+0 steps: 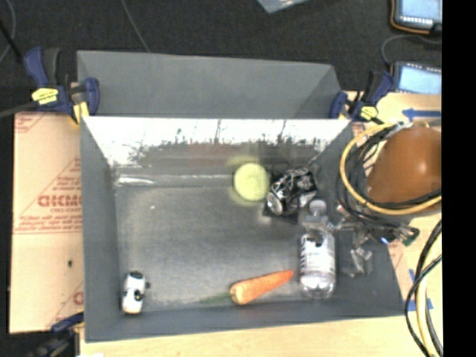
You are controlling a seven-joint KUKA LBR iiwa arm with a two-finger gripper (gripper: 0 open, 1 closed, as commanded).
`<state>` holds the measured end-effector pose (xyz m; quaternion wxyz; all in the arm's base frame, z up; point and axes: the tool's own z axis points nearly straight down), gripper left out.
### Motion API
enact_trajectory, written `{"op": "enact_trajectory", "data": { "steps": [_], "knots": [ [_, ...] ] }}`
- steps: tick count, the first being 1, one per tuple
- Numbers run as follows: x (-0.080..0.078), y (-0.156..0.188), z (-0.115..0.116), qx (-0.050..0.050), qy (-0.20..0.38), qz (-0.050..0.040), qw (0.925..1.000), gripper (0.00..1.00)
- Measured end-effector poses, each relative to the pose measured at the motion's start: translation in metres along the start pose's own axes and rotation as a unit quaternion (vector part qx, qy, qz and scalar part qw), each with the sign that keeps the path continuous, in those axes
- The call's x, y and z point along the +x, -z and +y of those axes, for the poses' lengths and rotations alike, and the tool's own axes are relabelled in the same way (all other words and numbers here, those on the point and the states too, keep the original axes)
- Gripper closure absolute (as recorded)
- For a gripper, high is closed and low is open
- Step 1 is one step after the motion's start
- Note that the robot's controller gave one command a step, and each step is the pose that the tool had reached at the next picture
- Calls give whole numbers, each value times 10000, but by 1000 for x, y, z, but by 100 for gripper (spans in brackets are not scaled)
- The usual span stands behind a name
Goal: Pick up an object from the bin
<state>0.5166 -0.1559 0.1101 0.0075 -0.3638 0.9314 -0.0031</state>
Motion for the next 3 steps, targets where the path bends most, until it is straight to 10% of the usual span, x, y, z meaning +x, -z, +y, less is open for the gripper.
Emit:
{"op": "enact_trajectory", "data": {
  "steps": [1,2,3],
  "knots": [
    [-25,-33,10,92,876,-199,9959,0],
    [-15,-36,14,30,2047,-151,9787,100],
    [-15,-36,14,30,2048,-150,9787,100]
  ]
}}
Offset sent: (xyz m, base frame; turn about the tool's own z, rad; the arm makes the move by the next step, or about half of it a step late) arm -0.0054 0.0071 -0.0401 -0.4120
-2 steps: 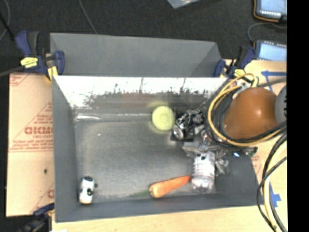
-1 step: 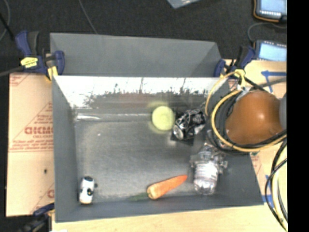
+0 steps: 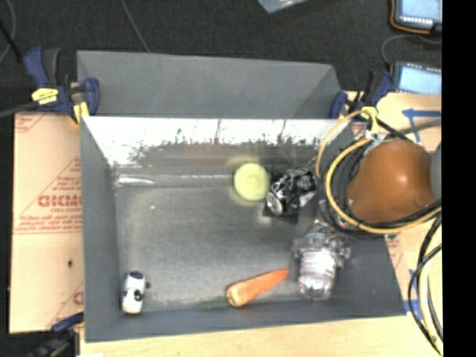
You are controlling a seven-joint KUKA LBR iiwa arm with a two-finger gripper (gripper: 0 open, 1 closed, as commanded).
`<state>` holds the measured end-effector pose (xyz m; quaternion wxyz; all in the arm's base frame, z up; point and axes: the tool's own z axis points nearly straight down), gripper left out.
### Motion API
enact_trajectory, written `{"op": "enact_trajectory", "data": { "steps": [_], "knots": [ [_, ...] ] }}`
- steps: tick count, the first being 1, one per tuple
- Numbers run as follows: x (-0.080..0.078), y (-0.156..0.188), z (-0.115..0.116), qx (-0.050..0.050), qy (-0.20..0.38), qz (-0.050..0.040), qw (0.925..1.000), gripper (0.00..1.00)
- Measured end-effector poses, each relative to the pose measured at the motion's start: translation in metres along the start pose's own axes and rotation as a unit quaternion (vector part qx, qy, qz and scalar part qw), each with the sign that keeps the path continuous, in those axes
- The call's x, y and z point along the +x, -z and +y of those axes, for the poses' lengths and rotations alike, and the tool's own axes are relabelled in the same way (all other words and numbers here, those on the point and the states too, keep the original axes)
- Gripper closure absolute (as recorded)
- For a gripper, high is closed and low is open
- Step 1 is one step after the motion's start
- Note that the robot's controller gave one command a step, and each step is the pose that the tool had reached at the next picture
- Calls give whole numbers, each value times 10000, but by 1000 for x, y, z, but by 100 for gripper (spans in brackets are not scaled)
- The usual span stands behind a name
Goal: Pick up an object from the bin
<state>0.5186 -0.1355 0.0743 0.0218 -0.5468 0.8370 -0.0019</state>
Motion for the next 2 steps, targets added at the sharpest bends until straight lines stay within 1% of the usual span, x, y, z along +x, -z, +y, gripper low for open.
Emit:
{"op": "enact_trajectory", "data": {
  "steps": [1,2],
  "knots": [
    [0,3,1,-7,11,6,10000,100],
    [5,22,2,-64,20,62,10000,100]
  ]
}}
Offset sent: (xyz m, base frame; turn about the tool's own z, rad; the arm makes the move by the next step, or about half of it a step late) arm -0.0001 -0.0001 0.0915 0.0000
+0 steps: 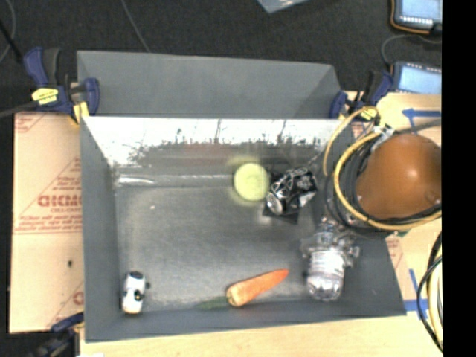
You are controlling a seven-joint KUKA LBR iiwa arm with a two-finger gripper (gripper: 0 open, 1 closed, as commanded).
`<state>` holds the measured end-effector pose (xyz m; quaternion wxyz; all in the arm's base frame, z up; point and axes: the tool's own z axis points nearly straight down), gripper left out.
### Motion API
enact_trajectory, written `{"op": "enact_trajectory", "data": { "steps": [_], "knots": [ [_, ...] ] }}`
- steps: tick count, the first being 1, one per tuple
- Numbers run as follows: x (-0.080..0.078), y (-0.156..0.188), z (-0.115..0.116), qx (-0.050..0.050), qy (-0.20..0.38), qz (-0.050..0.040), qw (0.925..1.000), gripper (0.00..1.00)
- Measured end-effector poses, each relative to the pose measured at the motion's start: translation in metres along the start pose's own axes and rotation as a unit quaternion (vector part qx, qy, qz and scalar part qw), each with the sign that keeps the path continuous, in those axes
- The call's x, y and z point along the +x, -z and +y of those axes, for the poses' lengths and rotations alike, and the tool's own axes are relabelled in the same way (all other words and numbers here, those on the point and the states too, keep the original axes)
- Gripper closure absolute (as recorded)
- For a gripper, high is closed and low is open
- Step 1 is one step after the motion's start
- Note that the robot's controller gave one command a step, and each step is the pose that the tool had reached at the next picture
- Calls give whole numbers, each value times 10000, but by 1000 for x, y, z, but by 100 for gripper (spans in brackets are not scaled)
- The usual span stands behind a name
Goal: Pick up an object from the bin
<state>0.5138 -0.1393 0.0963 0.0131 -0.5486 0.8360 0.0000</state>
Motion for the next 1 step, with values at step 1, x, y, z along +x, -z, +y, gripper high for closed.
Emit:
{"op": "enact_trajectory", "data": {
  "steps": [1],
  "knots": [
    [1,24,-1,8,-26,-3,10000,100]
  ]
}}
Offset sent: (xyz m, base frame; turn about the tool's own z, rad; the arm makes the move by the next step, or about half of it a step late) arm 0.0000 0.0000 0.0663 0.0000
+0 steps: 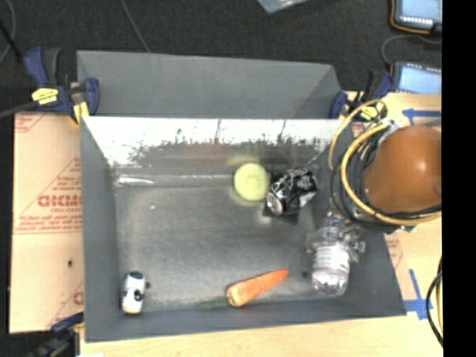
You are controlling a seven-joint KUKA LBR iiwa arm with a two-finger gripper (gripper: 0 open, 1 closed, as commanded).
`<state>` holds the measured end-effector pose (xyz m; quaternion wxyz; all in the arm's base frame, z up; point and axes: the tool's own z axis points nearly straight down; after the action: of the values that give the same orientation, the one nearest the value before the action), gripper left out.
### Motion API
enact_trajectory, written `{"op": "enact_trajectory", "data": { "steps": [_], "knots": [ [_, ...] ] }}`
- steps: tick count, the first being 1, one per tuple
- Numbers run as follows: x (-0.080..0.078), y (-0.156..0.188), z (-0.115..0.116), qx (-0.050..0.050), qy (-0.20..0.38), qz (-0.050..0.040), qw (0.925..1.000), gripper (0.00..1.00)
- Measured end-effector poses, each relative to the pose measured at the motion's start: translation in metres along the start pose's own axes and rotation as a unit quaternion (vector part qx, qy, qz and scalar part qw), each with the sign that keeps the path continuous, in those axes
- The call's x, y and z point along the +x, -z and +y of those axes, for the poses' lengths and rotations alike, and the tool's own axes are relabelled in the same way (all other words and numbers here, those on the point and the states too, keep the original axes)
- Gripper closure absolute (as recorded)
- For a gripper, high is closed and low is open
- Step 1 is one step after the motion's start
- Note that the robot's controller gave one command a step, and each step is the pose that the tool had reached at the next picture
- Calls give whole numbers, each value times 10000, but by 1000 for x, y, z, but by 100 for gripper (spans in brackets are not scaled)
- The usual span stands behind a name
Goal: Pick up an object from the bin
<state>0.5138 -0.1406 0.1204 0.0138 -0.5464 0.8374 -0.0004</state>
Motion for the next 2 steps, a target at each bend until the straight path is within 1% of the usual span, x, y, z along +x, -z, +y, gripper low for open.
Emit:
{"op": "enact_trajectory", "data": {
  "steps": [1,2],
  "knots": [
    [-1,20,-2,28,0,-6,10000,100],
    [-1,32,-2,31,-2,-4,10000,100]
  ]
}}
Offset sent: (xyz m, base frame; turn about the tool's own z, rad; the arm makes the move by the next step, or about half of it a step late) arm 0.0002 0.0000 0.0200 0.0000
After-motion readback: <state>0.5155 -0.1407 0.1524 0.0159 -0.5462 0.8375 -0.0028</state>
